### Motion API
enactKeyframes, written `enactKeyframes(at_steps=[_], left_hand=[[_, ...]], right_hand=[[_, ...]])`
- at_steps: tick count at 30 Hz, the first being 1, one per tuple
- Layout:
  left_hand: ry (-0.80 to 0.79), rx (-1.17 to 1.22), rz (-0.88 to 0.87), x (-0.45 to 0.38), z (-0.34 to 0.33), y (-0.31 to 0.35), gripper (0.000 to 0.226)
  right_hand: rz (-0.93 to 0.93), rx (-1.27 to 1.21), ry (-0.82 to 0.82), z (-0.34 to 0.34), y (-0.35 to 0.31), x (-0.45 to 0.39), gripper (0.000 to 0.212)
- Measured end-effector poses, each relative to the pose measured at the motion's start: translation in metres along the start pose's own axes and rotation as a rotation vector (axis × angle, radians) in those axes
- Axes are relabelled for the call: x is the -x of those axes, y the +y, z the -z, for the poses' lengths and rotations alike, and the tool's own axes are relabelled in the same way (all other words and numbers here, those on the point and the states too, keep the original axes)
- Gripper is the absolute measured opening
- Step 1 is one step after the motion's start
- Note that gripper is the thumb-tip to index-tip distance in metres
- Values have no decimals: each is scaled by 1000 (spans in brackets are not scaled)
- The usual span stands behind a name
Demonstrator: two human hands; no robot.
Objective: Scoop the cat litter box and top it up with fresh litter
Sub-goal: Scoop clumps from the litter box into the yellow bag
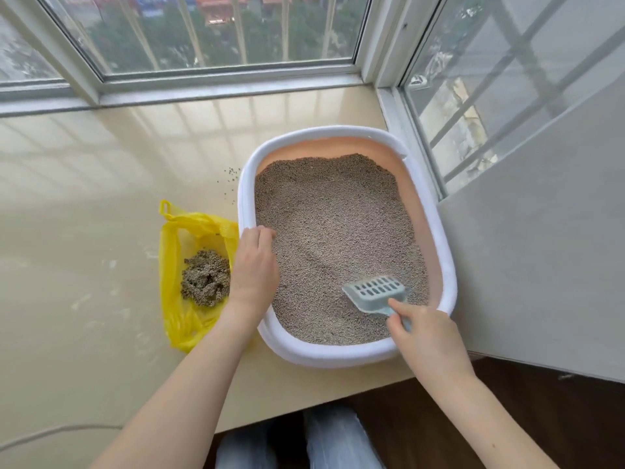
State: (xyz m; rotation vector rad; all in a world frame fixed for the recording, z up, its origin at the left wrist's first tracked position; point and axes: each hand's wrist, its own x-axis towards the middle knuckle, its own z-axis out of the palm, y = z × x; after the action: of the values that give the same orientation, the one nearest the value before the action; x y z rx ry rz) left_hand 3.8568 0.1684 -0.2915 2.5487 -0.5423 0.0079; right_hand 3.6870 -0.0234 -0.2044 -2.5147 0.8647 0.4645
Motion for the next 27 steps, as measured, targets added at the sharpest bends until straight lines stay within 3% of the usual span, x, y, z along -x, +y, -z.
enactKeyframes(at_steps=[7,13,18,24,27], left_hand=[[-41,52,-24,30,45,20,28],[-27,76,31,42,86,45,25],[-18,89,53,47,91,71,28],[-20,73,85,42,85,90,26],[-5,65,119,40,84,94,25]], right_hand=[[14,152,-129,-20,-14,-19,41],[-20,27,-27,6,-7,-9,39],[4,81,-51,5,1,-20,41],[86,325,-62,-4,7,-34,41],[79,306,-73,-6,12,-36,38]])
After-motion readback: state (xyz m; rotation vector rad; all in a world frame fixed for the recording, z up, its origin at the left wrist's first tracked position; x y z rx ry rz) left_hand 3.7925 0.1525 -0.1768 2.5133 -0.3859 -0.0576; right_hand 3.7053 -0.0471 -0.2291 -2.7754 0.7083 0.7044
